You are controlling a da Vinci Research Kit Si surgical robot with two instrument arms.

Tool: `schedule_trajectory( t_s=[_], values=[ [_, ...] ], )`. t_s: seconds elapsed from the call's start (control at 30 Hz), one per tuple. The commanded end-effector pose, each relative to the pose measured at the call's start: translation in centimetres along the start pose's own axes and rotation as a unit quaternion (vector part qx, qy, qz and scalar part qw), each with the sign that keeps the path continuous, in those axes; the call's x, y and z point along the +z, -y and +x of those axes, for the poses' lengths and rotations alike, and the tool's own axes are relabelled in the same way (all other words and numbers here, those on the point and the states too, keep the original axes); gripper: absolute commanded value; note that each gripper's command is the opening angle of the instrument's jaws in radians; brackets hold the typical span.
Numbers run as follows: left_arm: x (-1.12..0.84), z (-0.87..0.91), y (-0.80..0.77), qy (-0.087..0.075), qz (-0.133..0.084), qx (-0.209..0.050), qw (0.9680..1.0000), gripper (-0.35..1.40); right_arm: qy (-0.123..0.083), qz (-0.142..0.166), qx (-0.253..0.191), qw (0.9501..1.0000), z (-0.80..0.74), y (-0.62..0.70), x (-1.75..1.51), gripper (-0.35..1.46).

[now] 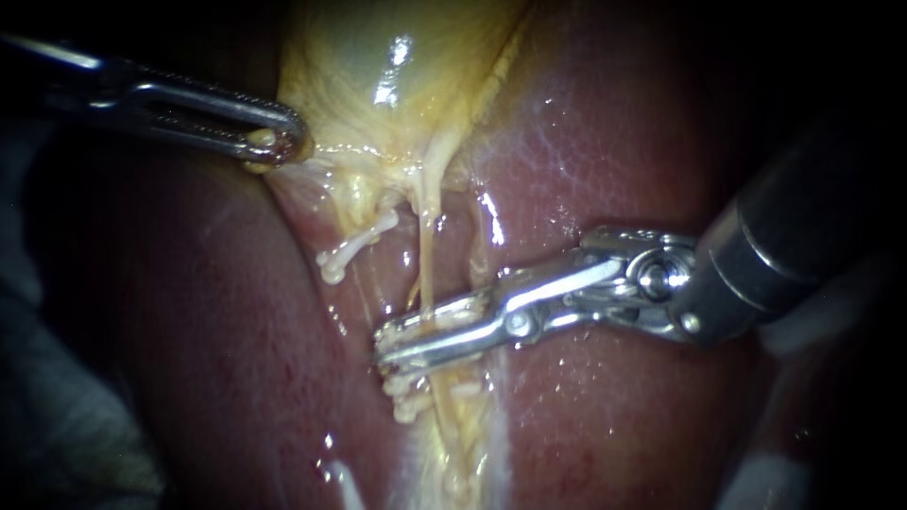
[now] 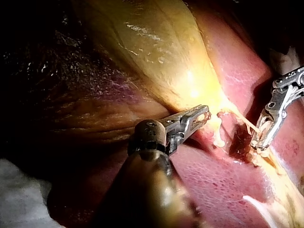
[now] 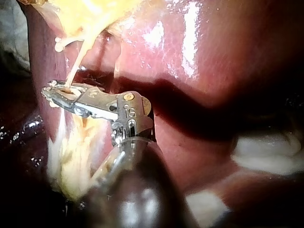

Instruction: Clipping second clip right tube

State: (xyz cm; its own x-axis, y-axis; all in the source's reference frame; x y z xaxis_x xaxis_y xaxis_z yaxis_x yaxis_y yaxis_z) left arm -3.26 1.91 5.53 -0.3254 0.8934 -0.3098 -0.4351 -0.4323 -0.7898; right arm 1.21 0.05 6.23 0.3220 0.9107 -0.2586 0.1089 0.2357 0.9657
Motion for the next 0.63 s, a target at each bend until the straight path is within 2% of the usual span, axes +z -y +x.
schedule_trajectory(
  t_s=[0.03, 0.2, 0.63],
  values=[
    [0.00, 0.00, 0.00, 0.000, 0.000, 0.000, 1.0000, -0.35, 0.000, 0.000, 0.003, 1.0000, 0.01, 0.01, -0.01, -0.31],
    [0.01, 0.00, -0.01, 0.000, 0.000, 0.000, 1.0000, -0.35, -0.003, 0.002, 0.037, 0.9993, 0.03, 0.04, -0.05, -0.35],
    [0.02, 0.01, -0.01, -0.001, 0.001, -0.001, 1.0000, -0.35, -0.003, 0.003, 0.035, 0.9994, -0.01, 0.00, -0.04, -0.35]
  ],
)
